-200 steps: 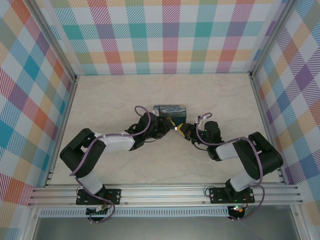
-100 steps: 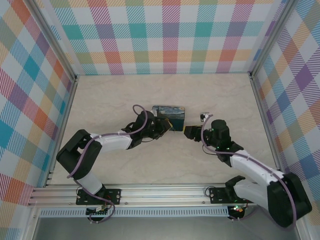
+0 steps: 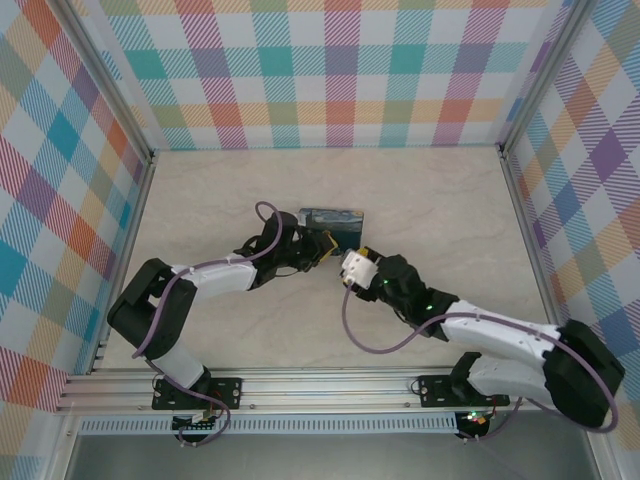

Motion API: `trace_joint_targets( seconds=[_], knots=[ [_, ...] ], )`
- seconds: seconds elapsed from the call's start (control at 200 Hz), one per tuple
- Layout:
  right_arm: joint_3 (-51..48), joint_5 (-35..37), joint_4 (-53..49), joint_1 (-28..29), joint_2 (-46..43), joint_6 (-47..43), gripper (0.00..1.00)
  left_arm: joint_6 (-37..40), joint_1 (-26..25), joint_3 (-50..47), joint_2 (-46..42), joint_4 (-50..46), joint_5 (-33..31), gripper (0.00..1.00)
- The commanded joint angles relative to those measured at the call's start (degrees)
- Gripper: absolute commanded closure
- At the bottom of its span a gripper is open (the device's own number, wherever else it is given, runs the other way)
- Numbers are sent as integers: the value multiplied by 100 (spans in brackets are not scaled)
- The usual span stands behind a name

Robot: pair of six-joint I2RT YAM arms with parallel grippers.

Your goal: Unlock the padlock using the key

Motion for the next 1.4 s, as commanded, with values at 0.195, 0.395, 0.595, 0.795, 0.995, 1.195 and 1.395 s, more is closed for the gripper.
trace_joint_targets(
  seconds=[0.195, 0.395, 0.595, 0.795, 0.995, 1.195, 1.395],
  knots=[
    [-77, 773, 1833, 41, 1032, -2352, 47, -4, 90, 310, -262, -42, 355, 100],
    [-77, 565, 1904, 3, 1266, -1680, 52, -40, 90, 362, -253, -55, 366, 100],
    [103, -869, 678, -516, 648, 250, 51, -56, 90, 336, -268, 26, 312, 100],
    [19, -1918, 327, -965, 325, 1809, 50, -157, 91, 240, -263, 285, 223, 100],
    [101, -2805, 305, -1267, 344, 3511, 50, -155, 90, 252, -268, 313, 195, 100],
    [200, -3518, 500, -1572, 550, 5008, 51, -171, 90, 239, -288, 324, 180, 100],
    [377, -3930, 695, -1851, 879, 5940, 55, -160, 90, 226, -302, 348, 179, 100]
  ],
)
